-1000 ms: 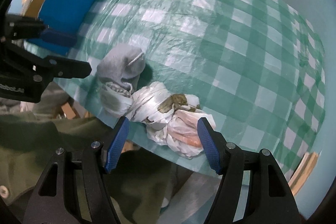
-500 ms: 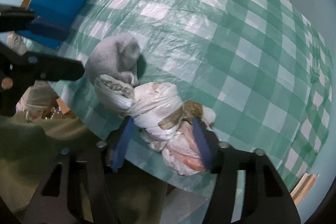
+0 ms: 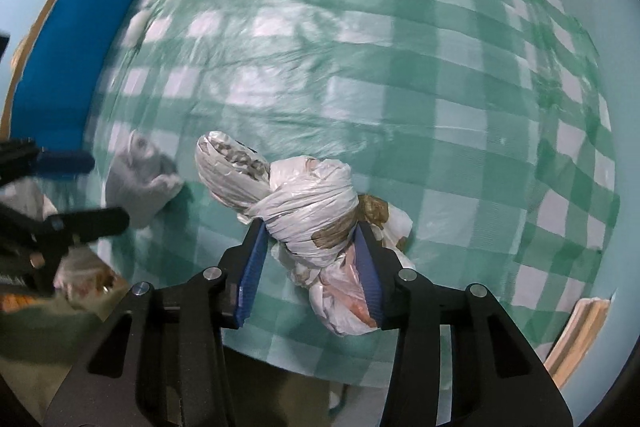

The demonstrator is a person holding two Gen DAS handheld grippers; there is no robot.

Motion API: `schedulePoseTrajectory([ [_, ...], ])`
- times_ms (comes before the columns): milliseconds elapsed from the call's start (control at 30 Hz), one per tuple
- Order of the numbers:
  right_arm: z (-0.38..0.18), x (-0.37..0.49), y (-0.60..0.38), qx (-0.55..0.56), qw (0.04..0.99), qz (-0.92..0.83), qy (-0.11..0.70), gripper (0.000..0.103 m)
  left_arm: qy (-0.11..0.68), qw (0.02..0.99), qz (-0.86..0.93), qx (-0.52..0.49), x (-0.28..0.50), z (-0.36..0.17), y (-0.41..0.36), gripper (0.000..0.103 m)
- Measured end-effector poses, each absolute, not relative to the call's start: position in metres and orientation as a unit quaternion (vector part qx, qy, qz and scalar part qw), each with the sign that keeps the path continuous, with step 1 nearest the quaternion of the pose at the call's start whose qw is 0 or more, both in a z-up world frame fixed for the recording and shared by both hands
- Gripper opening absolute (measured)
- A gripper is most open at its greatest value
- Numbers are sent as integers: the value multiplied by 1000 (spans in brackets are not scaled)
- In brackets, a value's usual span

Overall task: Organize soft objects
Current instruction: 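Grasp the grey knit glove with the left gripper while the right gripper grasps the white plastic bag bundle, then lift and carry the glove and plastic bag bundle over the box with both grippers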

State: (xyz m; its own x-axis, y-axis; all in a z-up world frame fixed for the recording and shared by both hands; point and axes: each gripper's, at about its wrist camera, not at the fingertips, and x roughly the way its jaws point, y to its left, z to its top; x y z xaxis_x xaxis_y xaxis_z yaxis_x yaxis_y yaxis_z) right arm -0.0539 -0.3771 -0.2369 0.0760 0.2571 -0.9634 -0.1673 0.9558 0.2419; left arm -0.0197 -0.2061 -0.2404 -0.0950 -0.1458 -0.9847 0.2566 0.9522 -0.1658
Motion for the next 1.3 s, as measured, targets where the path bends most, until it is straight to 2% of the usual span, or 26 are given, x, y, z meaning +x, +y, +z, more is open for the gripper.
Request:
schedulePoseTrajectory([
  [233, -236, -57, -373, 18, 735, 165, 658, 55, 730, 666, -140, 61, -15, -259, -222, 81],
  [467, -243, -50, -349, -17, 725, 177, 666, 56, 722, 670, -136, 109, -11, -273, -241, 81],
  [500, -244, -49, -348, -19, 723, 178, 668, 55, 721, 670, -138, 107, -10, -274, -242, 79],
  [600, -248, -43, -347, -19, 719, 175, 672, 42, 721, 670, -141, 109, -11, -274, -244, 58],
  [667, -247, -40, -347, -19, 719, 176, 672, 39, 718, 672, -144, 112, -12, -274, -238, 52],
  [700, -245, -39, -347, -19, 720, 177, 670, 35, 717, 673, -147, 112, -13, -273, -237, 44],
  [833, -238, -34, -348, -15, 726, 177, 664, 33, 707, 680, -150, 124, -15, -264, -232, 32],
  [1300, -189, -32, -365, 8, 753, 182, 633, 32, 677, 709, -161, 112, -9, -217, -197, 30],
])
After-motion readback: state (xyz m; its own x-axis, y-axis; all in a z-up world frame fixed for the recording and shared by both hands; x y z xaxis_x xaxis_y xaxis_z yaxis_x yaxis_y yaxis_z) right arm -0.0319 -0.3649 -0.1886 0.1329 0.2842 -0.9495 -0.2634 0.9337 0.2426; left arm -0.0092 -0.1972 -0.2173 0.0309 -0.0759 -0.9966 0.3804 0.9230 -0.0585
